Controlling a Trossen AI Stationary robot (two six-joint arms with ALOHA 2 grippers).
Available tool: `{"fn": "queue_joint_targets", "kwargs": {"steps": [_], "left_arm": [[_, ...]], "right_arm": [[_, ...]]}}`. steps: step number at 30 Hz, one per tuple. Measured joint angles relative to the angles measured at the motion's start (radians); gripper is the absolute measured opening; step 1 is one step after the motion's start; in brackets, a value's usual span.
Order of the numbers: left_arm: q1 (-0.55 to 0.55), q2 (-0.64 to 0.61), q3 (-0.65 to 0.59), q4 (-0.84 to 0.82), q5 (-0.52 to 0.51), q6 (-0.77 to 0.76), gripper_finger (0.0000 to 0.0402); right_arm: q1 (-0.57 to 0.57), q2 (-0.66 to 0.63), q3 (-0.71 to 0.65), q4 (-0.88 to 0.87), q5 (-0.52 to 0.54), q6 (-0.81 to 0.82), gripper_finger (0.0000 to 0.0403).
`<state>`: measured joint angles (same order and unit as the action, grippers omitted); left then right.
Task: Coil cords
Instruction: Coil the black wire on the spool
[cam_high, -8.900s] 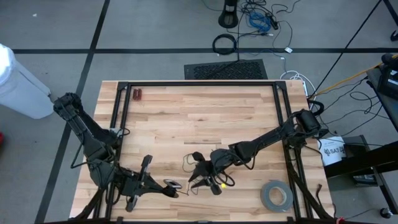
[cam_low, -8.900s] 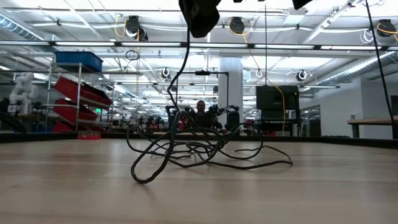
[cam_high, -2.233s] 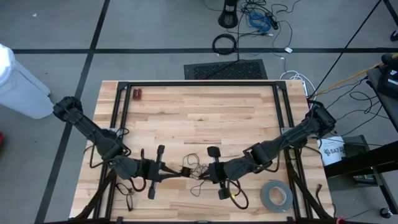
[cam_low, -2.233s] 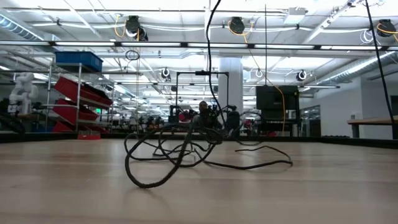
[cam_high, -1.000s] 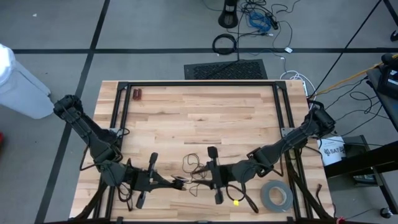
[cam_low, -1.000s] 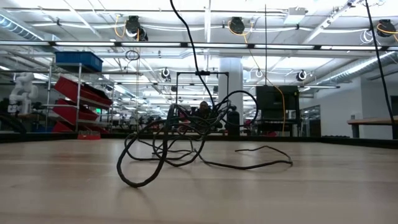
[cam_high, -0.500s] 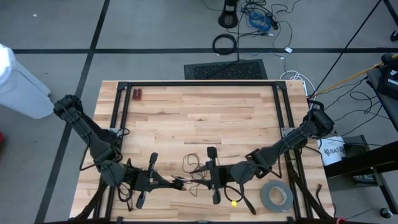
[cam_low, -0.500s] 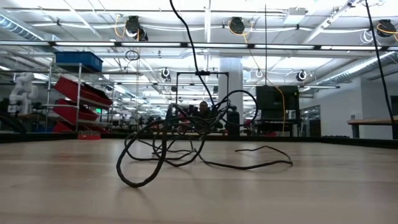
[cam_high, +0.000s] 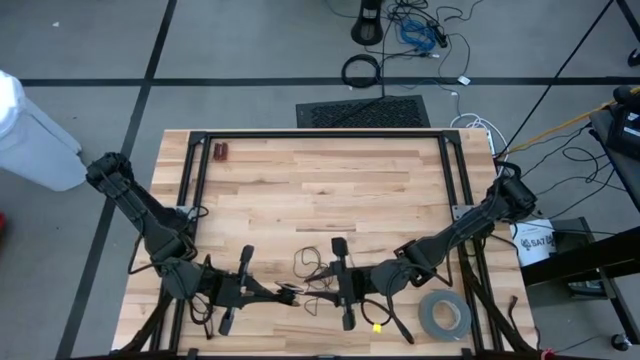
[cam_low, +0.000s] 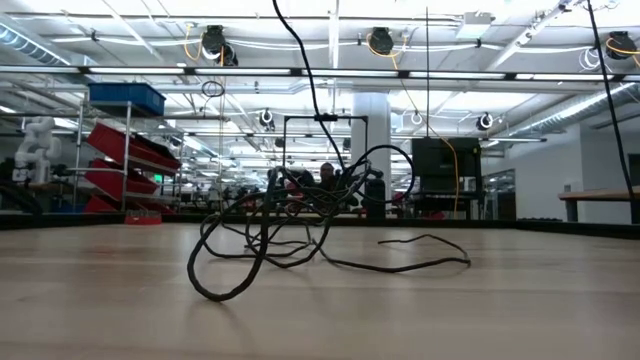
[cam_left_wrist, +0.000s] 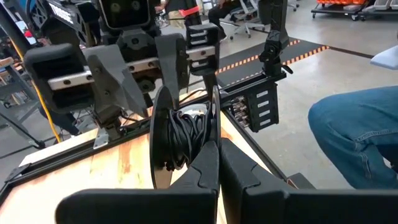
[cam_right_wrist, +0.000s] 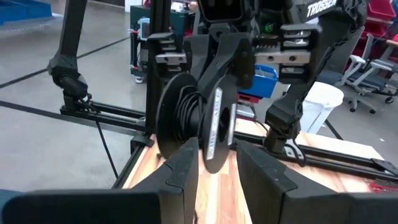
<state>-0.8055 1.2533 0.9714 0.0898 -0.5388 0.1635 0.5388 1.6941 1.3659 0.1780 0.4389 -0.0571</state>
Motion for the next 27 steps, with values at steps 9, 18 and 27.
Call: {"fn": "queue_joint_targets", "kwargs": {"steps": [9,18,27], "left_arm": [[0.0,0.0,0.0,0.001,0.0,0.0,0.0],[0.001,0.001,0.0,-0.003,0.0,0.0,0.0],[0.001,0.001,0.0,-0.002,0.0,0.0,0.0]], "right_arm": [[-0.011,0.046,0.0,0.059,0.004,-0.017,0.0098],[-0.006,0.033,0.0,0.058,-0.004,-0.035,0.0098],[0.0,0.032,0.0,0.058,-0.018,-0.034,0.0098]]}}
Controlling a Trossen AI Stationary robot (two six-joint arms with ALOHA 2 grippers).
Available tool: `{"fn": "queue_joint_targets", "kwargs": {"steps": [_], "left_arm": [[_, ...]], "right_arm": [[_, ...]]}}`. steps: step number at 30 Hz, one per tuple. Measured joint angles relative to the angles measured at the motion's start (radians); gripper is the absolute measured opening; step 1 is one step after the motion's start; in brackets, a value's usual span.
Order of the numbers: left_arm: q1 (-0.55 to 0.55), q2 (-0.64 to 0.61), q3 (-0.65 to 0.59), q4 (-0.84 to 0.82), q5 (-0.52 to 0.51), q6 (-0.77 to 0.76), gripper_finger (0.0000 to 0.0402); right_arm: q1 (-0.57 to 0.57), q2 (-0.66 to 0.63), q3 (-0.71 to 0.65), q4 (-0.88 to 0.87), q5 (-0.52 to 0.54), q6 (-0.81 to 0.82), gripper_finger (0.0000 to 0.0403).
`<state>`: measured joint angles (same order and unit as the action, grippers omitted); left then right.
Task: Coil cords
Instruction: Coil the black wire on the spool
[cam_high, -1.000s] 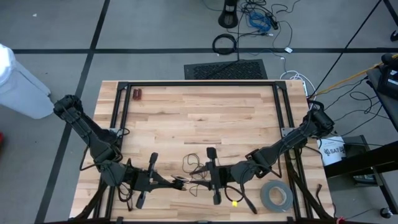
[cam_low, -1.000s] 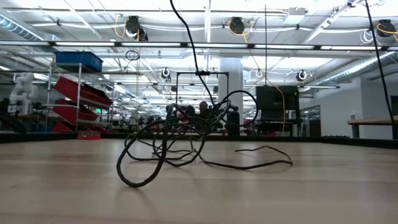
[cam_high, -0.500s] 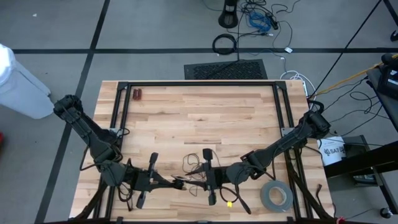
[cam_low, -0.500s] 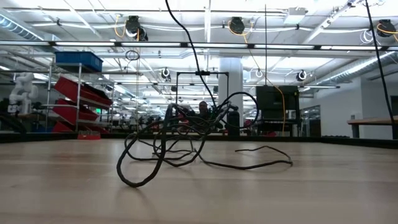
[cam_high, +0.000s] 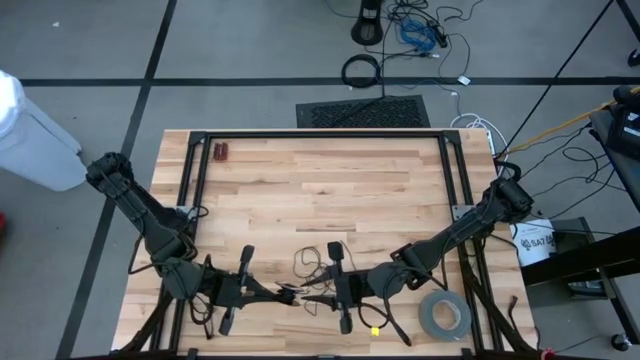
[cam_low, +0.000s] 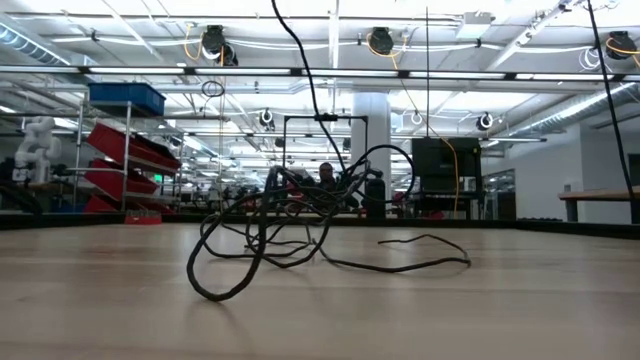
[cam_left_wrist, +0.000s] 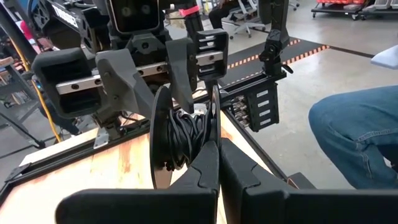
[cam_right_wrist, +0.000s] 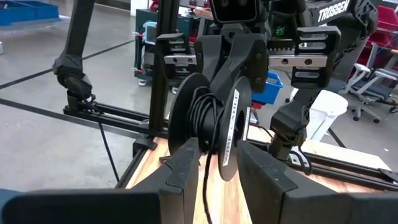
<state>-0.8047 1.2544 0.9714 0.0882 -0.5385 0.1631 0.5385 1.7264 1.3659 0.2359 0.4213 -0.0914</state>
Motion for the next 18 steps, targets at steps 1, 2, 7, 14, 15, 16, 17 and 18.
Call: {"fn": "queue_joint_targets", "kwargs": {"steps": [1,2,7,14,15,16,17,18], "left_arm": [[0.0,0.0,0.0,0.0,0.0,0.0,0.0],[0.0,0.0,0.0,0.0,0.0,0.0,0.0],[0.0,0.0,0.0,-0.001,0.0,-0.001,0.0],[0.0,0.0,0.0,0.0,0.0,-0.001,0.0],[0.0,0.0,0.0,0.0,0.0,-0.001,0.0],[0.0,0.0,0.0,0.0,0.0,-0.001,0.0],[0.0,0.0,0.0,0.001,0.0,-0.001,0.0],[0.0,0.0,0.0,0.0,0.0,-0.001,0.0]], "right_arm": [[-0.002,0.0,0.0,0.0,0.0,0.0,0.0098],[-0.004,0.0,0.0,0.0,0.0,0.0,0.0097],[-0.021,0.01,0.0,0.0,-0.004,0.001,0.0083],[-0.013,0.012,0.0,-0.003,-0.008,-0.013,0.0065],[-0.013,0.011,0.0,-0.003,-0.008,-0.016,0.0064],[-0.013,0.009,0.0,-0.003,-0.008,-0.017,0.0064],[-0.013,0.008,0.0,-0.002,-0.008,-0.017,0.0064],[-0.013,0.007,0.0,-0.001,-0.008,-0.017,0.0064]]}}
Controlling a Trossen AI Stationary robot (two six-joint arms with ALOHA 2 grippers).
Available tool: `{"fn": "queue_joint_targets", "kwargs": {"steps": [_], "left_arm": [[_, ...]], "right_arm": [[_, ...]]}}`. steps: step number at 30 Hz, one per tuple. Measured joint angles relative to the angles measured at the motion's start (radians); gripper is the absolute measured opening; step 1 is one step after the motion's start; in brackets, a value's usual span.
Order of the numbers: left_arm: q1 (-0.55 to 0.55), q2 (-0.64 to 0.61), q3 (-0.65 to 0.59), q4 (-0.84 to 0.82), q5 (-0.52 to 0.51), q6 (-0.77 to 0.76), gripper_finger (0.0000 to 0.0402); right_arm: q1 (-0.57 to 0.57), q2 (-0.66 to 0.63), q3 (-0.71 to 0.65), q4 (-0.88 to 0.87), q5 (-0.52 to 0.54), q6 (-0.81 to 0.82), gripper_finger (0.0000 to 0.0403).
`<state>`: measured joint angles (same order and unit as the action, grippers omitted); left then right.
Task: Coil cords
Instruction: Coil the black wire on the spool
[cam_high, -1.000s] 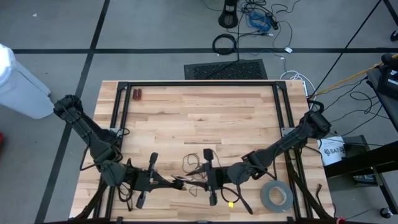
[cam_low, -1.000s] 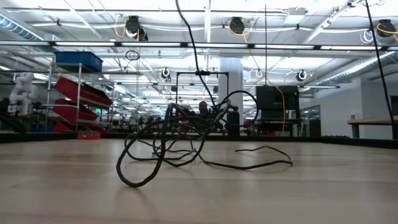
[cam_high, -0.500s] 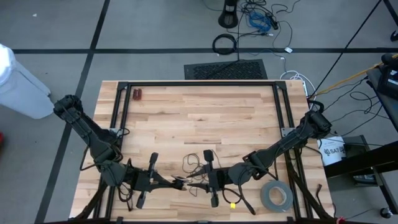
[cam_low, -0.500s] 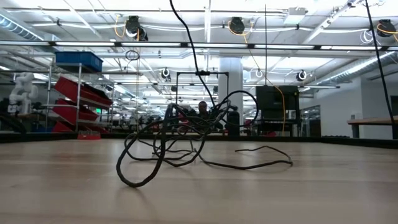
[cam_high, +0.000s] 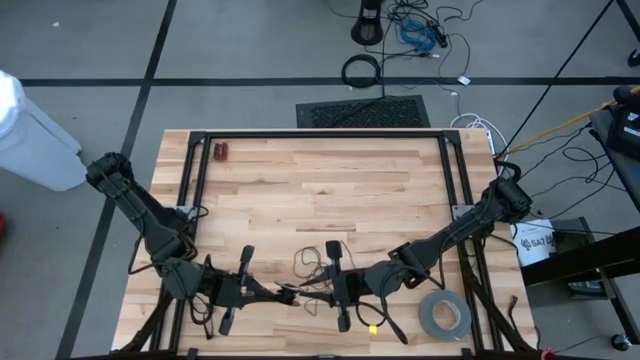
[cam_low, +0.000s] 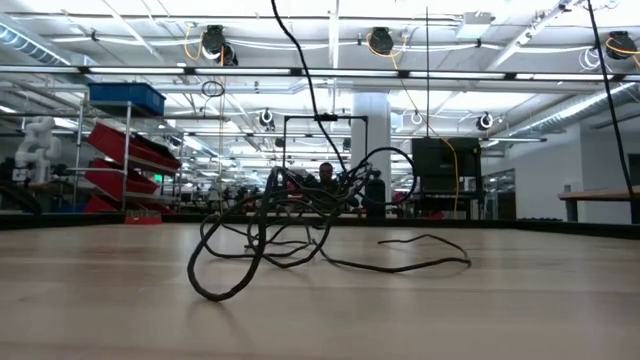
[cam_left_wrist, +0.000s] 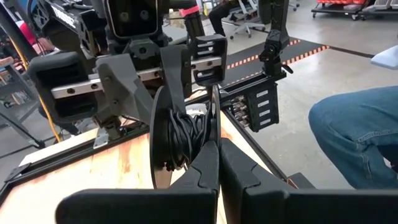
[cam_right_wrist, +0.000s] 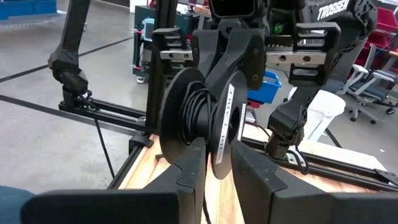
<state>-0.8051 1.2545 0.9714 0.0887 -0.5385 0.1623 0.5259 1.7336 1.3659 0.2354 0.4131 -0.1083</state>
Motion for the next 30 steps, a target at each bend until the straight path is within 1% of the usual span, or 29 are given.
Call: {"fn": "queue_joint_targets", "kwargs": {"steps": [12,30], "left_arm": [[0.0,0.0,0.0,0.0,0.0,-0.001,0.0],[0.0,0.0,0.0,0.008,0.0,-0.018,0.0]], "right_arm": [[0.009,-0.013,0.0,-0.005,0.001,-0.001,0.0064],[-0.009,0.002,0.0,0.002,0.0,-0.007,0.0064]]}}
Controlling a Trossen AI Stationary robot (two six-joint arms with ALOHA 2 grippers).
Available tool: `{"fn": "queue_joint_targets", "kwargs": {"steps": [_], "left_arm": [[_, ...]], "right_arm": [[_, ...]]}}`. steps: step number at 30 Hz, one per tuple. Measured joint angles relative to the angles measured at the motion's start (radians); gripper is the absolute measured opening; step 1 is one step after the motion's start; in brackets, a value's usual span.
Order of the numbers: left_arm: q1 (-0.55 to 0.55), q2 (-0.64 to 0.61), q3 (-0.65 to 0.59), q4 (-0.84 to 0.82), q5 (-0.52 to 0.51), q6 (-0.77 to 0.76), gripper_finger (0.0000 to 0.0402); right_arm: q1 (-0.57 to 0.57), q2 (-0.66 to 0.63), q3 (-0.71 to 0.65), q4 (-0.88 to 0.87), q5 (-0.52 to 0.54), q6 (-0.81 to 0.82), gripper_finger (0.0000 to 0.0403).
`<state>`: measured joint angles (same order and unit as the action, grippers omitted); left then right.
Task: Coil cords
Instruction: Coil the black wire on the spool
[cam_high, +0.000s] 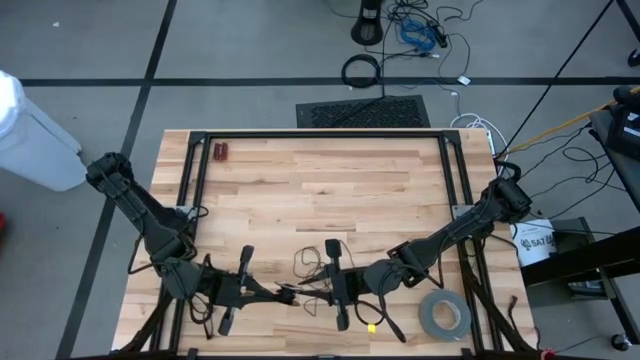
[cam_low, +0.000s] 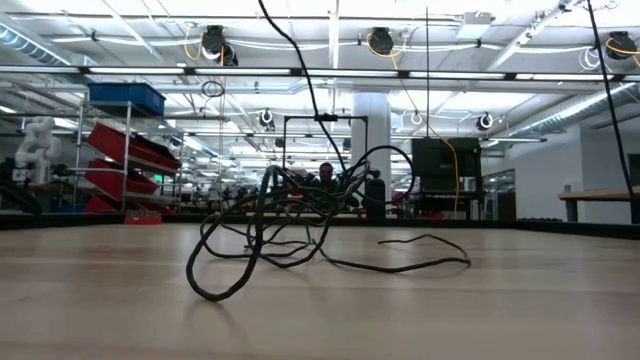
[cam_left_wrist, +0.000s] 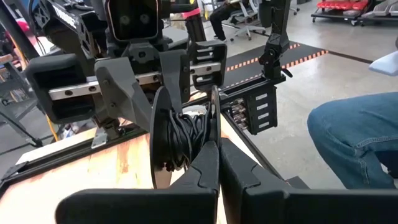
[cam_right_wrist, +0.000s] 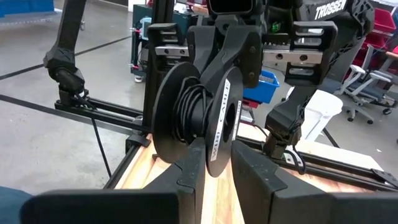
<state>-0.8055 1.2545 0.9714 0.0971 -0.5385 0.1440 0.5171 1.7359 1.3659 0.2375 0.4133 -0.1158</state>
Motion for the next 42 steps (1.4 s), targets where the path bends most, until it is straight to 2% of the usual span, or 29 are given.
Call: {"fn": "queue_joint_targets", "kwargs": {"steps": [6,12,21,27,37,42], "left_arm": [[0.001,0.0,0.0,-0.001,0.0,-0.005,0.0],[0.005,0.0,0.0,-0.001,0.005,-0.007,0.0],[0.014,0.005,0.0,0.001,0.009,-0.018,0.0004],[0.015,0.005,0.0,0.01,0.003,-0.034,0.0033],[-0.012,0.005,0.0,0.031,-0.074,-0.033,0.0093],[-0.029,0.005,0.0,0.031,-0.107,-0.032,0.0106]], "right_arm": [[0.0,0.0,0.0,0.014,-0.003,-0.016,0.0054],[-0.001,0.0,0.0,0.023,-0.041,-0.027,0.0006],[-0.001,0.0,0.0,0.019,-0.042,-0.035,0.0001],[-0.001,-0.001,0.0,0.013,0.007,-0.035,0.0],[0.002,-0.014,0.0,-0.009,0.007,-0.032,0.0],[0.002,-0.016,0.0,-0.016,0.007,-0.032,0.0001]]}}
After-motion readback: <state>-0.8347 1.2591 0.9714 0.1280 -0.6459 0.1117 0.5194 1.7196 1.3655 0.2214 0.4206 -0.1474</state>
